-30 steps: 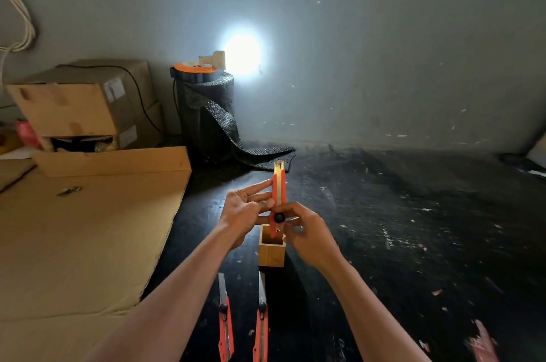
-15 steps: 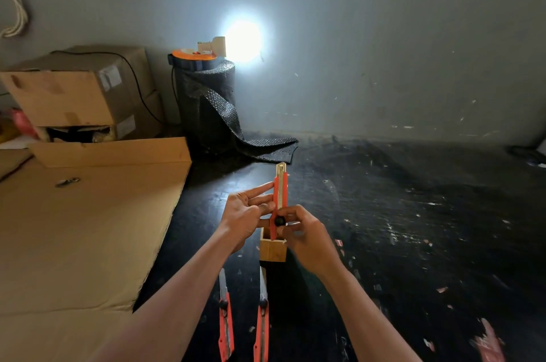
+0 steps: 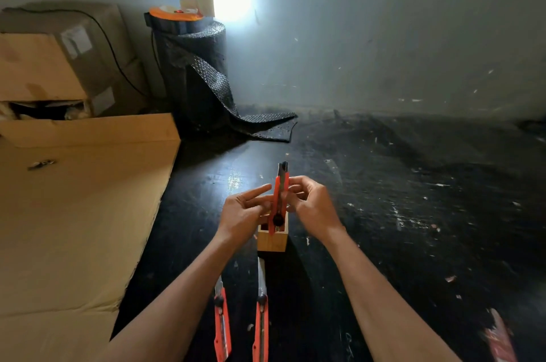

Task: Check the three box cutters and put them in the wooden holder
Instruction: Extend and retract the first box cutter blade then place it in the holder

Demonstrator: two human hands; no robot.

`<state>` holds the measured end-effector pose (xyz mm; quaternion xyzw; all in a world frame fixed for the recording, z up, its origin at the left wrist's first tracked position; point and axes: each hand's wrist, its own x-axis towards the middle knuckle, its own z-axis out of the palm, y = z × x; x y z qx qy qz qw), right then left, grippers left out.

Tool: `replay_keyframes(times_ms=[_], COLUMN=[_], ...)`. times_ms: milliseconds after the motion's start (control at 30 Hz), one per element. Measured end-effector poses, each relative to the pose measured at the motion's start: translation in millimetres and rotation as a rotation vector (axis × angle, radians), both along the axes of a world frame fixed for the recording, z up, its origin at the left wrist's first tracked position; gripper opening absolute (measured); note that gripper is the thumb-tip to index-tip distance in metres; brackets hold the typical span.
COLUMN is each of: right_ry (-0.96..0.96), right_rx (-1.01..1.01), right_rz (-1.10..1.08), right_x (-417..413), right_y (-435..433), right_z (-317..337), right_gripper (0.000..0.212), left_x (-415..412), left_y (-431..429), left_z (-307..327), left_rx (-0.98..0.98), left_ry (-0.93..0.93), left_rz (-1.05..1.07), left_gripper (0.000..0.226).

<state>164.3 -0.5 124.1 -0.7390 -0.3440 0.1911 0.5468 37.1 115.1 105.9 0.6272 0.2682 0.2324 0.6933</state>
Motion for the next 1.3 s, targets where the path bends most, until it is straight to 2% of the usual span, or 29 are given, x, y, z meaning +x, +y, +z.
replay_keyframes(times_ms=[100, 200, 300, 433, 767, 1000, 1167, 1300], right_ry=[-0.048, -0.077, -0.079, -0.068, -0.150, -0.164, -0.155, -0.142], right_rx=[-0.056, -0.125, -0.215, -0.315, -0.508, -0.492, -0.468, -0.483], right_rz=[-0.031, -0.059, -0.065, -0.056, -0.136, -0.135, -0.141, -0.130], right_x=[11.7, 21.8, 28.9, 35.6, 47.2, 48.7, 40.5, 20.6], right_y=[10.6, 21.9, 33.2, 47.4, 60.7, 53.4, 34.7, 12.0], right_z=[-11.9, -27.7, -48.1, -76.8, -108.5, -106.6, -101.4, -102.8], right_gripper=[0.017, 0.014, 0.008, 0.011, 0.011, 0.020, 0.033, 0.032], left_x=[5.9, 8.4, 12.2, 19.9, 26.8, 26.8, 12.5, -12.8], left_y=[15.1, 23.6, 25.2, 28.3, 30.3, 29.6, 25.4, 5.7], left_z=[-24.8, -48.8, -67.6, -89.5, -107.0, -105.7, -103.8, -103.6], left_rx=[0.216, 0.405, 0.393, 0.377, 0.384, 0.375, 0.368, 0.410], left_ry=[0.170, 0.356, 0.432, 0.490, 0.451, 0.422, 0.454, 0.471], left_rz=[0.062, 0.011, -0.037, -0.029, -0.030, -0.027, 0.020, 0.058], left_gripper=[0.046, 0.066, 0.080, 0.087, 0.066, 0.062, 0.071, 0.063])
